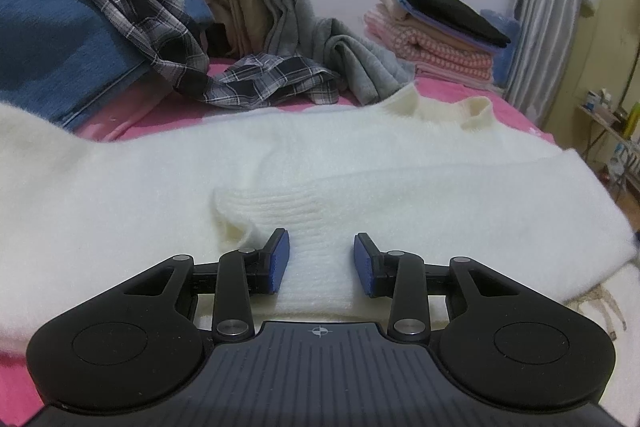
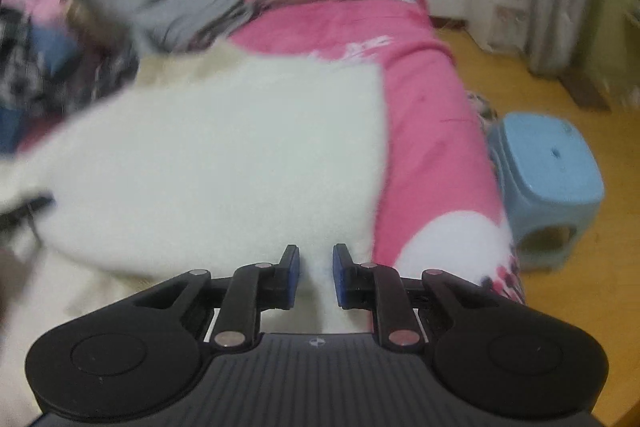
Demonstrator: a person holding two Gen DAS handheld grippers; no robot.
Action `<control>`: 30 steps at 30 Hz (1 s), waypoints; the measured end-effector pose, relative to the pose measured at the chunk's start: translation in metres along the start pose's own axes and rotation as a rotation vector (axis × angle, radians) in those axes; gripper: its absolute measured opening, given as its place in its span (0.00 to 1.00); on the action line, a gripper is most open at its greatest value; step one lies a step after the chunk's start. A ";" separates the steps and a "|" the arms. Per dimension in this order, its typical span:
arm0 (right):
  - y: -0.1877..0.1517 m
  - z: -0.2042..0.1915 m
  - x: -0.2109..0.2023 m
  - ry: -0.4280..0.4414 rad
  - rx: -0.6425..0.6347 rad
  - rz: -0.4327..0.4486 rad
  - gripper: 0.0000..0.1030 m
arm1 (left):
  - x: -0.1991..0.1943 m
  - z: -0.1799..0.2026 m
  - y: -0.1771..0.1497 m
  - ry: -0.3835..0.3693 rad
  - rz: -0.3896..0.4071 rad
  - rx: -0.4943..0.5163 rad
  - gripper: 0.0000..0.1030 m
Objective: Fold clothes
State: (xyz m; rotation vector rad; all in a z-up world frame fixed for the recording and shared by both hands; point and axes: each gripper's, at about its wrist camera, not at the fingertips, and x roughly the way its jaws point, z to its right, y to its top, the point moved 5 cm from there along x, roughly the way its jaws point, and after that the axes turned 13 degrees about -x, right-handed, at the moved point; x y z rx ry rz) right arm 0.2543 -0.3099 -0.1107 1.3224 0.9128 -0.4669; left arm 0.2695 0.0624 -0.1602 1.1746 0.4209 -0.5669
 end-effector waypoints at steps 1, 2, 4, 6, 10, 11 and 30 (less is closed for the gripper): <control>0.001 -0.003 -0.012 -0.014 -0.032 0.011 0.18 | 0.000 0.000 0.000 0.000 -0.003 0.006 0.35; -0.001 -0.007 -0.021 -0.031 -0.068 0.006 0.18 | 0.000 0.000 0.001 0.001 -0.005 0.012 0.35; -0.013 -0.012 -0.023 -0.043 -0.111 -0.020 0.18 | 0.001 0.001 0.000 0.001 -0.007 0.017 0.35; -0.039 -0.008 -0.007 -0.069 -0.120 -0.078 0.18 | 0.001 0.001 0.000 0.003 -0.003 0.019 0.35; -0.061 0.011 -0.006 -0.037 0.030 -0.051 0.20 | 0.001 0.002 -0.001 0.008 -0.002 0.033 0.35; -0.057 0.014 -0.012 -0.024 0.071 -0.043 0.20 | 0.001 0.002 0.000 0.007 -0.007 0.036 0.35; -0.005 -0.047 0.037 0.023 -0.106 0.050 0.25 | -0.029 -0.004 -0.016 -0.023 -0.015 0.088 0.38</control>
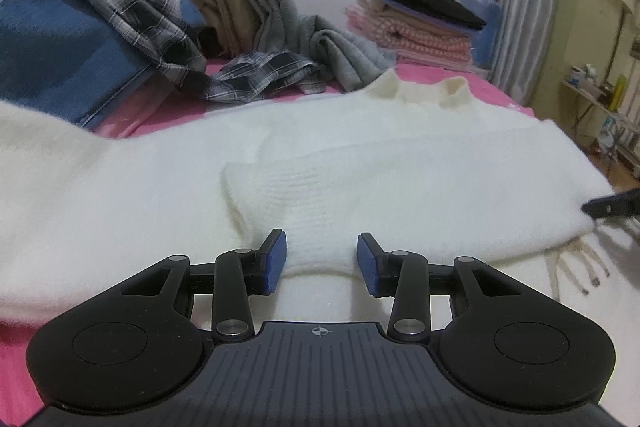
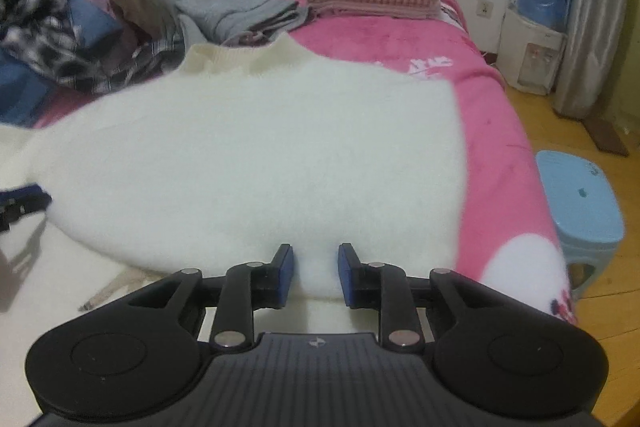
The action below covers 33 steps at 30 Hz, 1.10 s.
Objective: Fold clothes
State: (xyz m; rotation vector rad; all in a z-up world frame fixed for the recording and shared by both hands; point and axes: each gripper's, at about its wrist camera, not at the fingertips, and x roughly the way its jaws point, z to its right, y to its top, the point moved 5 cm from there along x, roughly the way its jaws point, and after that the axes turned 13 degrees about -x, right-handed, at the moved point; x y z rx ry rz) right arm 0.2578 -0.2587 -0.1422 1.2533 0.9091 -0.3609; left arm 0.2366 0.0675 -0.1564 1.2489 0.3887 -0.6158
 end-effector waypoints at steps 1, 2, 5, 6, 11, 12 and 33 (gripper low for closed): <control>0.000 0.000 -0.001 0.001 -0.002 0.000 0.25 | -0.001 0.000 -0.001 -0.006 0.002 0.013 0.38; -0.001 -0.001 -0.002 0.000 -0.008 0.001 0.25 | -0.002 -0.001 -0.002 -0.014 0.002 0.018 0.38; -0.002 0.000 -0.002 -0.004 -0.023 0.007 0.26 | -0.002 -0.009 -0.002 -0.048 -0.007 -0.023 0.38; -0.002 0.000 -0.002 -0.003 -0.019 0.009 0.26 | -0.002 -0.011 -0.002 -0.055 -0.009 -0.040 0.38; -0.003 0.003 0.000 0.014 0.015 0.012 0.26 | -0.009 -0.011 -0.005 -0.040 -0.018 -0.032 0.38; -0.003 0.004 0.000 0.018 0.023 0.011 0.26 | -0.011 -0.011 -0.006 -0.033 -0.023 -0.029 0.38; -0.008 -0.011 -0.047 0.138 0.181 -0.040 0.43 | -0.102 0.017 -0.021 -0.044 -0.221 0.035 0.45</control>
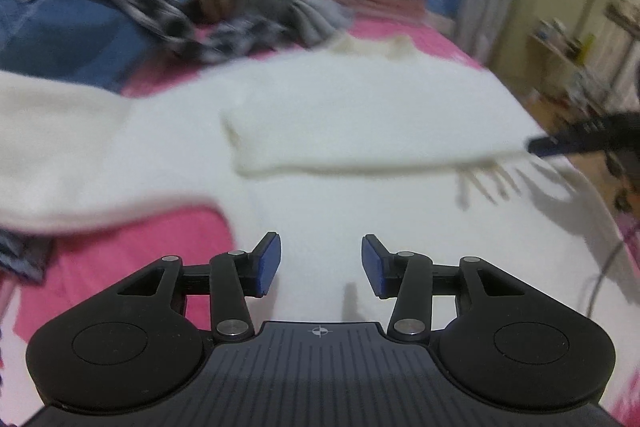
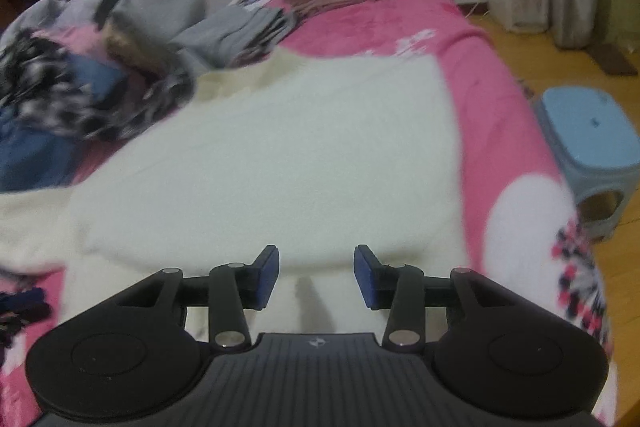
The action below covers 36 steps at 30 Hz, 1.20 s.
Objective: Fold clothes
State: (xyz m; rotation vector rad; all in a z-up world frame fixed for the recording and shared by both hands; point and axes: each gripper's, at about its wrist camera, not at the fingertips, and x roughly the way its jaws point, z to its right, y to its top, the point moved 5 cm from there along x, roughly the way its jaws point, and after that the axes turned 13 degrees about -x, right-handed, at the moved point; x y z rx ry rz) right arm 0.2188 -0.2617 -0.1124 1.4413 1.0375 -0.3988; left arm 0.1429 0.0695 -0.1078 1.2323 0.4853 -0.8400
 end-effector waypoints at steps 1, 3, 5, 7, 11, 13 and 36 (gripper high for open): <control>-0.005 -0.008 -0.003 0.015 -0.014 -0.014 0.44 | -0.001 0.005 -0.007 -0.007 -0.017 0.008 0.46; -0.016 -0.026 -0.008 0.033 -0.053 -0.039 0.52 | -0.002 0.015 -0.022 -0.020 -0.051 0.023 0.49; -0.030 -0.048 -0.010 0.017 -0.130 -0.061 0.66 | 0.000 0.021 -0.037 -0.027 -0.084 0.029 0.51; -0.045 -0.068 -0.007 -0.037 -0.246 -0.091 0.71 | 0.005 0.026 -0.052 -0.019 -0.127 0.030 0.52; -0.069 -0.086 0.006 -0.138 -0.361 -0.144 0.85 | 0.008 0.032 -0.065 0.038 -0.119 0.052 0.60; -0.073 -0.085 0.008 -0.158 -0.341 -0.144 0.94 | 0.007 0.035 -0.068 0.053 -0.118 0.051 0.67; -0.079 -0.082 0.011 -0.182 -0.268 -0.094 1.00 | 0.015 0.040 -0.078 0.125 -0.190 -0.010 1.00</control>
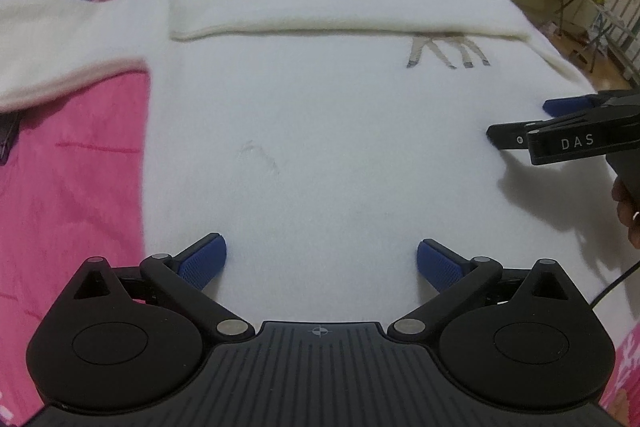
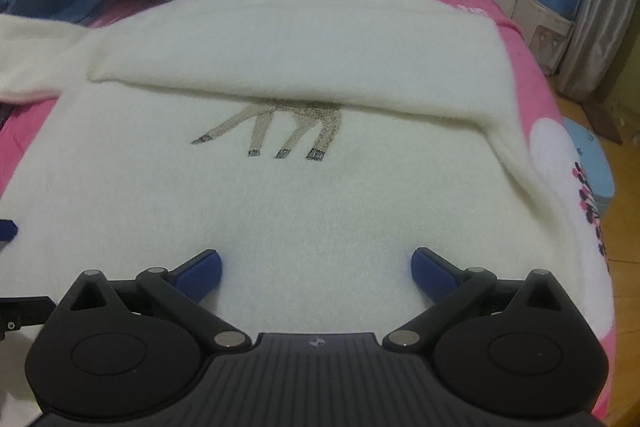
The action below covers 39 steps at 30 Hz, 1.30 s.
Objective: Fold clothes
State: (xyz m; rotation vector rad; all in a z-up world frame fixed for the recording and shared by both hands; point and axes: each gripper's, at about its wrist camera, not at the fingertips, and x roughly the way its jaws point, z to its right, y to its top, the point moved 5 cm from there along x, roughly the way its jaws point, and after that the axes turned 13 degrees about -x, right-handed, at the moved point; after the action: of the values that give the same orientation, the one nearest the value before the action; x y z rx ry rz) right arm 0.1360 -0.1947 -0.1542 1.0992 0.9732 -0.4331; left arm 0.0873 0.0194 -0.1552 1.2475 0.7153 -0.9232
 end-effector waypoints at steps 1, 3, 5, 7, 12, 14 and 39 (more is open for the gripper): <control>0.000 0.000 0.000 -0.001 -0.001 -0.002 1.00 | 0.000 0.000 0.000 0.003 -0.002 0.000 1.00; 0.001 0.000 0.001 -0.002 0.001 -0.011 1.00 | 0.001 0.000 0.001 0.010 -0.007 -0.001 1.00; 0.003 -0.001 0.002 -0.006 0.000 -0.025 1.00 | 0.002 0.001 0.000 0.024 -0.011 0.007 1.00; 0.004 -0.001 0.003 -0.012 0.002 -0.036 1.00 | 0.003 0.002 -0.001 0.036 -0.014 0.013 1.00; 0.003 -0.003 0.003 -0.030 0.010 -0.020 1.00 | 0.004 0.004 -0.002 0.059 -0.026 0.019 1.00; 0.001 -0.003 0.002 -0.035 0.008 -0.007 1.00 | 0.005 0.005 -0.002 0.056 -0.033 0.010 1.00; 0.002 -0.005 0.002 -0.043 0.003 -0.007 1.00 | 0.006 0.011 -0.007 0.068 -0.025 0.047 1.00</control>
State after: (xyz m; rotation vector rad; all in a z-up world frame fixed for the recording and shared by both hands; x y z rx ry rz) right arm 0.1360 -0.1894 -0.1551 1.0853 0.9389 -0.4621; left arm 0.0833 0.0070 -0.1614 1.3192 0.7680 -0.9262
